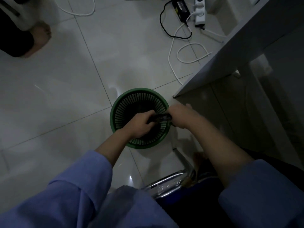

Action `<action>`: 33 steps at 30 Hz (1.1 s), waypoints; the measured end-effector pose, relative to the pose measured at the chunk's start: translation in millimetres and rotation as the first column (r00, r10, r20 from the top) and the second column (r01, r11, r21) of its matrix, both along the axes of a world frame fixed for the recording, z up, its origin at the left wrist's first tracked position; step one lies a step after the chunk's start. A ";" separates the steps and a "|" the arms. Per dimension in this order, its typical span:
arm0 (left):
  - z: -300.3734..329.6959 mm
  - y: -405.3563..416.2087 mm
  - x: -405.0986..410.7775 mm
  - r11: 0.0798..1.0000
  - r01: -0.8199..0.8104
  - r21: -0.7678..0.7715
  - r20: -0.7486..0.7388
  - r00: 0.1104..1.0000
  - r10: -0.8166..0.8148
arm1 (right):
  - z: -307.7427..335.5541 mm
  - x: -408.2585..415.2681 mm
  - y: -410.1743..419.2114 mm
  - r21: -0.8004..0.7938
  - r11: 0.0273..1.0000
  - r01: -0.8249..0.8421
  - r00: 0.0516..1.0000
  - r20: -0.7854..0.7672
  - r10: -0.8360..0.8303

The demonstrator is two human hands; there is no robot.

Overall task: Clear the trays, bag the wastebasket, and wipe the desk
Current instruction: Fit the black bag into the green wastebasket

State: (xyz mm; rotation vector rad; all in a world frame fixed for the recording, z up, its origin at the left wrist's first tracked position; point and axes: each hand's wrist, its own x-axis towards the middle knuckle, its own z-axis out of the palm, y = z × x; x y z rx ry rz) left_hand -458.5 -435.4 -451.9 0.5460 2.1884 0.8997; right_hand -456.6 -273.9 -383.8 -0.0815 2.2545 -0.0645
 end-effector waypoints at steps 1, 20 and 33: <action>-1.7 0.8 0.1 1.000 0.030 -0.004 -0.021 0.999 -0.030 | 2.0 0.4 2.3 0.024 1.000 0.011 1.000 0.022 -0.012; 13.3 -1.7 25.9 0.623 -0.703 -0.343 0.644 0.307 0.701 | -17.5 10.8 -30.9 -0.354 0.833 0.425 0.905 0.190 -0.381; 3.6 10.4 -17.4 0.309 -0.833 -0.458 0.835 -0.284 0.472 | -5.1 31.6 -38.6 -0.367 0.611 0.701 0.674 0.622 -0.399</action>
